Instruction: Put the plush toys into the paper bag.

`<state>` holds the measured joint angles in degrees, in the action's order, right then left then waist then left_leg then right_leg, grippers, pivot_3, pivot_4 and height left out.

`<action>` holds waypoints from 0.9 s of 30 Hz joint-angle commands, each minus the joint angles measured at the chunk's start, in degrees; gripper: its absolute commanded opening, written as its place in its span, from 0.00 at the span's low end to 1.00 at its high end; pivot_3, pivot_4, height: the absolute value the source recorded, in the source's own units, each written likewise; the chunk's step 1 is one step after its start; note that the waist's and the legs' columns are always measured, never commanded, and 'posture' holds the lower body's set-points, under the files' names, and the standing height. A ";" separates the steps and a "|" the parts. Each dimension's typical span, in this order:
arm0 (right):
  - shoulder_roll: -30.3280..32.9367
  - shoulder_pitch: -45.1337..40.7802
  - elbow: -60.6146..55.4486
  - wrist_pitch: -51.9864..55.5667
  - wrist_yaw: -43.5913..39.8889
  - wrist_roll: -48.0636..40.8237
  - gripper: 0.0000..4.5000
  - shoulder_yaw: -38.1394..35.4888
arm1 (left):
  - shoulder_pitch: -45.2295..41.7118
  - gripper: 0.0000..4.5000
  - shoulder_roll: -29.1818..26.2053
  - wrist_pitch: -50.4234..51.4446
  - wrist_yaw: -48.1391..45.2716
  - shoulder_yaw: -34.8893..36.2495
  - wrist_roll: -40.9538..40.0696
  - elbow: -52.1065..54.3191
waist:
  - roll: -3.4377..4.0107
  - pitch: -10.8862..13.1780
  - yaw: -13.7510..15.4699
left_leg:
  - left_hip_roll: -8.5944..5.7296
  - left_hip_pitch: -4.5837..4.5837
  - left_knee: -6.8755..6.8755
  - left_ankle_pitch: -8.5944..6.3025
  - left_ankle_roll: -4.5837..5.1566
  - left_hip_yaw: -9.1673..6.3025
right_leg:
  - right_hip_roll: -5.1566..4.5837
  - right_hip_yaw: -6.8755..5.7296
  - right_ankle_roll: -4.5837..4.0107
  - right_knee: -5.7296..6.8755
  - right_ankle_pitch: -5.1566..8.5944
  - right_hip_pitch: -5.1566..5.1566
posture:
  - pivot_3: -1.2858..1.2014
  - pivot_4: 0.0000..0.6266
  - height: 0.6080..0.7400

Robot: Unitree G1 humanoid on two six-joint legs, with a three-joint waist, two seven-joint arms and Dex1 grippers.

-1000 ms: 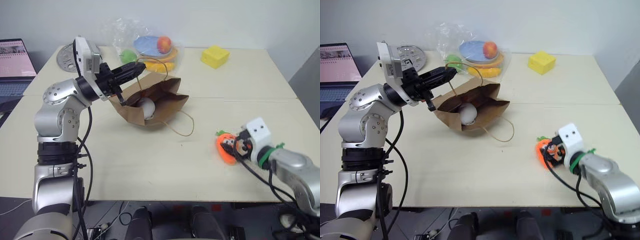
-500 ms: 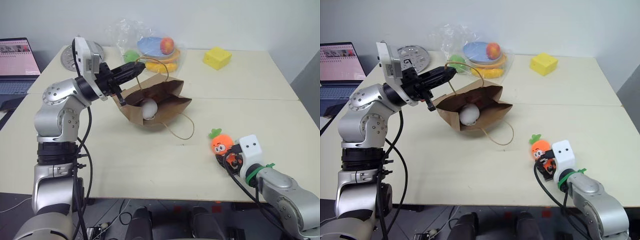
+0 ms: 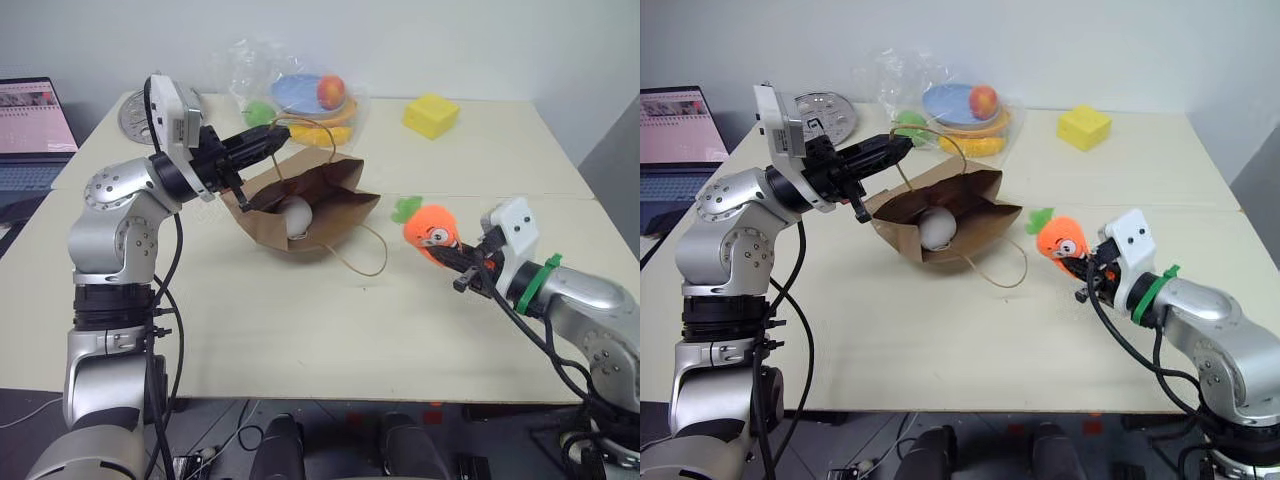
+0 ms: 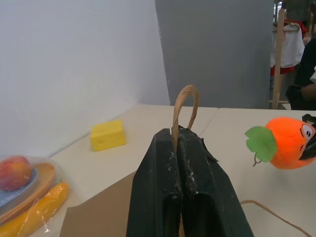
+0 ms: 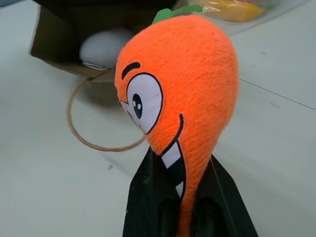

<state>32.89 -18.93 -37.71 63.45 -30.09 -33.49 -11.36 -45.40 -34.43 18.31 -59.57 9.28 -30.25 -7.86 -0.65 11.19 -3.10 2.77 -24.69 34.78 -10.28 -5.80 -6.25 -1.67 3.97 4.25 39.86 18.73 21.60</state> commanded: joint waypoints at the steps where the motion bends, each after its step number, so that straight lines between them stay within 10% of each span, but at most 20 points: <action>1: -1.54 -5.09 2.44 0.39 0.63 -1.95 0.01 2.22 | -2.06 0.00 -0.38 -1.12 -0.24 0.54 -0.02 -0.43 | 0.00 0.00 0.24 | 0.00 -0.01 0.01 0.00 0.00 0.00 | 0.00 0.00 0.00 -0.01 0.00 -0.01 | 0.52 0.24 1.00; 9: -18.51 -24.91 26.07 -5.22 7.98 6.85 0.01 16.20 | -3.62 0.00 1.02 -1.65 -0.43 -0.45 0.21 -1.35 | 0.02 0.01 -0.81 | 0.02 0.05 -0.01 0.05 0.06 0.01 | 0.04 0.02 -0.01 0.12 -0.01 0.06 | 0.52 0.24 1.00; 27: -30.13 -40.12 63.37 -25.98 6.84 20.53 0.07 21.38 | -2.74 0.00 1.02 -0.94 -0.57 -0.36 -0.36 0.48 | 0.03 0.02 -0.72 | 0.02 -0.05 -0.09 0.05 0.06 0.02 | 0.02 -0.02 -0.02 0.14 -0.01 0.21 | 0.52 0.24 1.00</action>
<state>3.73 -57.49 23.45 41.69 -23.53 -14.31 10.38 -47.74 -32.89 17.94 -60.20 8.10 -30.05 -9.44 -0.62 11.21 -3.81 2.79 -24.74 34.69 -10.23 -5.74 -6.23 -1.66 3.96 4.23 40.00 18.72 21.81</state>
